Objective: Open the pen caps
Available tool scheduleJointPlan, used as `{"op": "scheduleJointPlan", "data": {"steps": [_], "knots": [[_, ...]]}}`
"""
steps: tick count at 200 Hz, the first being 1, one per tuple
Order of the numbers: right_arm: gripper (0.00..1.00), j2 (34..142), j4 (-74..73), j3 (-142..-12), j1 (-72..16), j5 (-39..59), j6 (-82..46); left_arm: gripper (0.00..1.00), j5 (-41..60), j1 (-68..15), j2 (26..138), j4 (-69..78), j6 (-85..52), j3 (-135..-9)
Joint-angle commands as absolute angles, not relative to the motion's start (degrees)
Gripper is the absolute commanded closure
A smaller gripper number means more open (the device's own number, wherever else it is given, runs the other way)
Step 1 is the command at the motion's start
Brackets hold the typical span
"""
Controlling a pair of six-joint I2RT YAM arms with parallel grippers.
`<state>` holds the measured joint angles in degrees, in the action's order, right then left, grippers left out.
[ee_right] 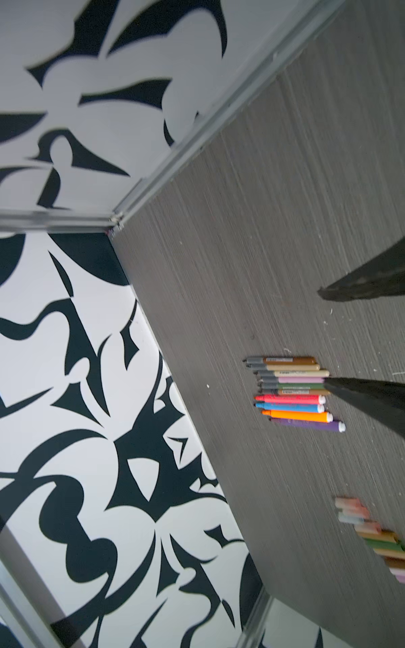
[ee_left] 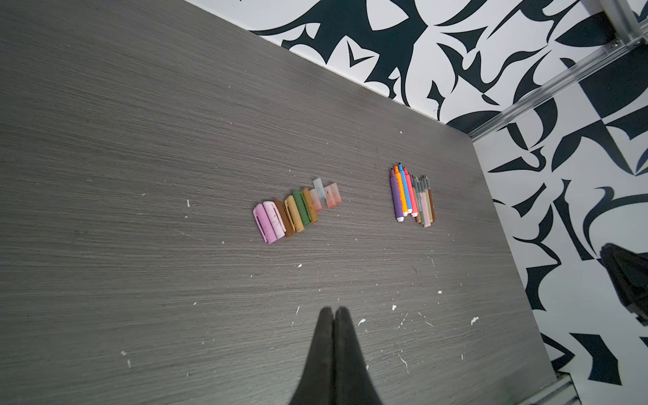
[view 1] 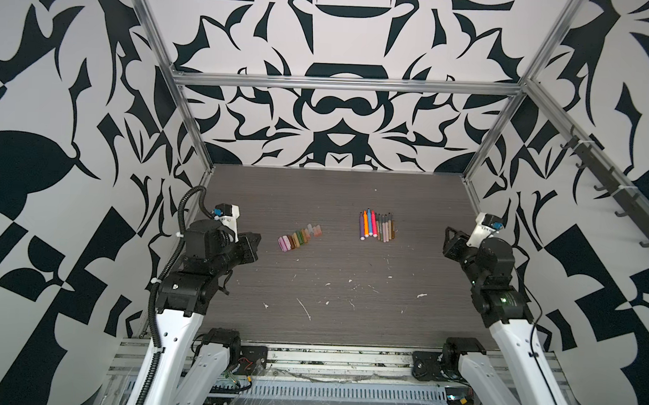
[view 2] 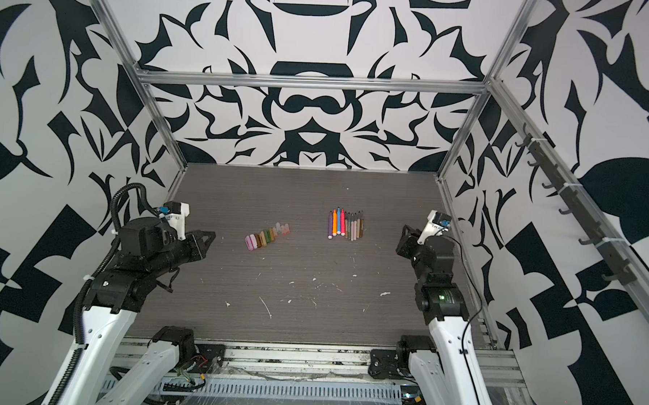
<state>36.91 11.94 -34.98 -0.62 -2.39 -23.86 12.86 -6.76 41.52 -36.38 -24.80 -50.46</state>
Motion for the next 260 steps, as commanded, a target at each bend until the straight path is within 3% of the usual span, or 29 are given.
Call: {"op": "scheduleJointPlan", "data": {"steps": [1,15,36,48,53,91,119,142,164,206,260], "knots": [[0.60,34.9,12.5,-32.9,-0.7,-9.8,-23.7,0.91,13.0,-6.6,43.7,-30.1,-29.5,-47.9],[0.55,34.3,11.7,-31.6,-0.7,-13.3,-23.5,0.47,10.7,-6.6,45.2,-25.6,-32.2,-45.7],[0.51,32.3,7.0,-27.4,-0.7,-17.7,-21.3,0.33,4.5,-6.6,46.2,-16.8,-35.0,-40.6],[0.48,30.1,1.9,-23.6,-0.7,-19.7,-20.1,0.06,0.5,-6.6,45.9,-10.7,-35.9,-36.7],[0.47,28.9,-0.5,-21.9,-0.7,-20.8,-19.6,0.00,-2.0,-6.6,45.7,-8.4,-36.2,-35.2],[0.44,22.4,-9.6,-13.1,-0.7,-29.1,-20.4,0.00,-21.4,-6.6,44.7,6.4,-40.2,-24.0],[0.44,25.4,-20.3,-7.9,-0.7,-27.1,-15.0,0.00,-24.2,-6.6,42.9,24.9,-31.7,-12.9],[0.41,30.5,-20.9,-8.4,-0.7,-28.1,-14.0,0.01,-29.3,-6.6,43.4,23.2,-30.9,-12.4],[0.46,34.9,-24.0,-7.9,-0.7,-31.5,-19.0,0.01,-31.9,-6.6,44.3,23.9,-28.1,-12.2],[0.44,44.6,-35.6,-6.1,-0.6,-26.4,-16.1,0.01,-35.3,-6.6,46.0,30.6,-21.7,-11.2],[0.43,46.6,-39.3,-5.3,-0.7,-26.8,-16.0,0.00,-36.7,-6.7,57.7,46.6,-15.2,-8.1]]}}
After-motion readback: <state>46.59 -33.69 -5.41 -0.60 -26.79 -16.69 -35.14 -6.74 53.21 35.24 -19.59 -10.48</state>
